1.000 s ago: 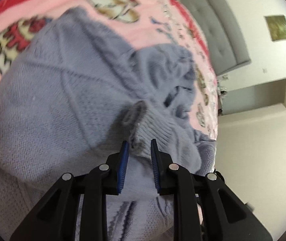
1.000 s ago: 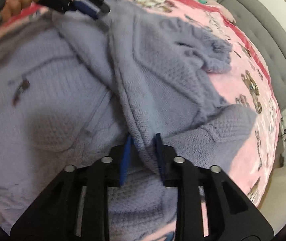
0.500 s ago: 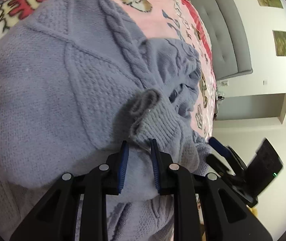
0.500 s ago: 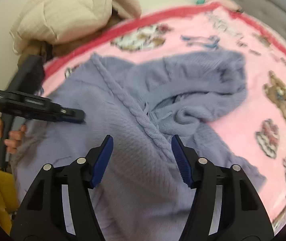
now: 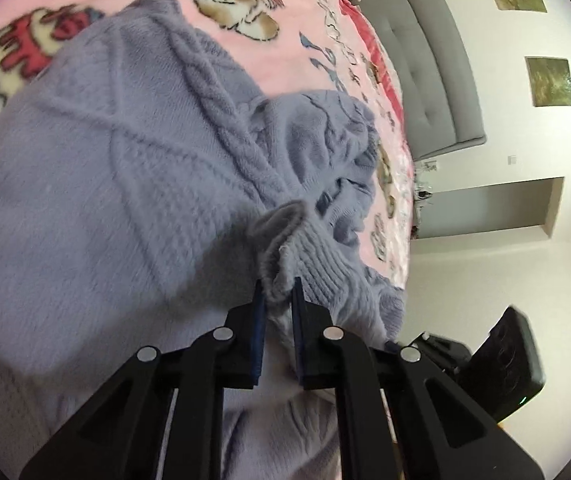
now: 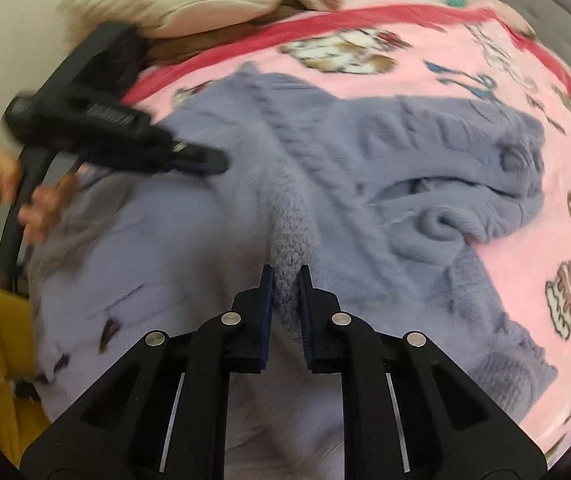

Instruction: Fold large clothes

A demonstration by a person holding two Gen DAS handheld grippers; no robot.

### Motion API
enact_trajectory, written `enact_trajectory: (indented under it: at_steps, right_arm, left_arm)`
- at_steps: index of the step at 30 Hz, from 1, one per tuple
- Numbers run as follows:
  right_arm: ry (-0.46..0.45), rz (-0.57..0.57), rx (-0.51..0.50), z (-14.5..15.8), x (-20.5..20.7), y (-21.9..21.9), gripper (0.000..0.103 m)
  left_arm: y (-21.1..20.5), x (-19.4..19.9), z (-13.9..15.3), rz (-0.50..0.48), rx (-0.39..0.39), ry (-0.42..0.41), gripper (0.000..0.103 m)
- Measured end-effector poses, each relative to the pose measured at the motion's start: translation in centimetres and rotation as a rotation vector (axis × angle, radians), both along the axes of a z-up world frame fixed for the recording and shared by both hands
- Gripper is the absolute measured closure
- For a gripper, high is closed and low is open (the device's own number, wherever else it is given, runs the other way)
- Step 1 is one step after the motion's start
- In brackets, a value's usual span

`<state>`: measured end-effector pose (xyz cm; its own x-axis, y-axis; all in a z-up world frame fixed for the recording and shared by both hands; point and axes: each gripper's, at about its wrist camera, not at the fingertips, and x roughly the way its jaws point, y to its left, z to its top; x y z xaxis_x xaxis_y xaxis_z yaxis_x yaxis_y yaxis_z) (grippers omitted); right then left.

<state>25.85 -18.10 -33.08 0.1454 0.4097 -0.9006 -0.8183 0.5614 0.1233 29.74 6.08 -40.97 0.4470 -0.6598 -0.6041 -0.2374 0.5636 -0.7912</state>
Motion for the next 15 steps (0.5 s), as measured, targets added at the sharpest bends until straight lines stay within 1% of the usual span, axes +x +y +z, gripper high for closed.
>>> enact_trajectory:
  at_steps: [3,4,6,7,8,9,11,12,13,15]
  right_arm:
    - [-0.026,0.045,-0.033,-0.3,-2.3,0.6,0.091]
    - [-0.036,0.053,-0.045,-0.7,-2.9,1.0,0.089]
    - [-0.041,0.047,-0.091,-1.9,-3.4,1.7,0.084]
    - [-0.037,0.047,-0.086,-2.1,-3.6,1.8,0.079]
    - [-0.027,0.044,-0.062,-2.0,-3.3,1.8,0.077]
    - [0.004,0.026,-0.006,-1.6,-2.6,1.7,0.073]
    - [0.05,-0.027,0.082,-0.7,-1.1,0.9,0.067]
    - [0.075,-0.067,0.141,0.0,0.1,0.3,0.061]
    - [0.08,-0.09,0.156,0.3,0.8,0.1,0.058]
    - [0.11,-0.123,0.158,0.3,2.8,-0.1,0.058]
  left_arm:
    - [0.6,-2.5,0.5,-0.003,-0.01,-0.016,0.092]
    - [0.8,-3.6,0.6,-0.002,0.008,-0.015,0.092]
    - [0.9,-4.7,0.2,-0.008,0.05,0.006,0.092]
    - [1.0,-5.1,-0.3,-0.012,0.058,0.018,0.092]
    - [1.0,-5.5,-1.0,-0.007,0.059,0.04,0.092]
    - [1.1,-5.6,-1.6,0.003,0.05,0.052,0.092]
    - [1.3,-5.6,-1.9,0.015,0.052,0.05,0.092]
    - [1.3,-5.4,-1.9,0.015,0.055,0.048,0.092]
    - [1.3,-5.3,-1.9,0.014,0.056,0.044,0.092]
    - [1.1,-5.0,-1.7,0.007,0.065,0.039,0.092]
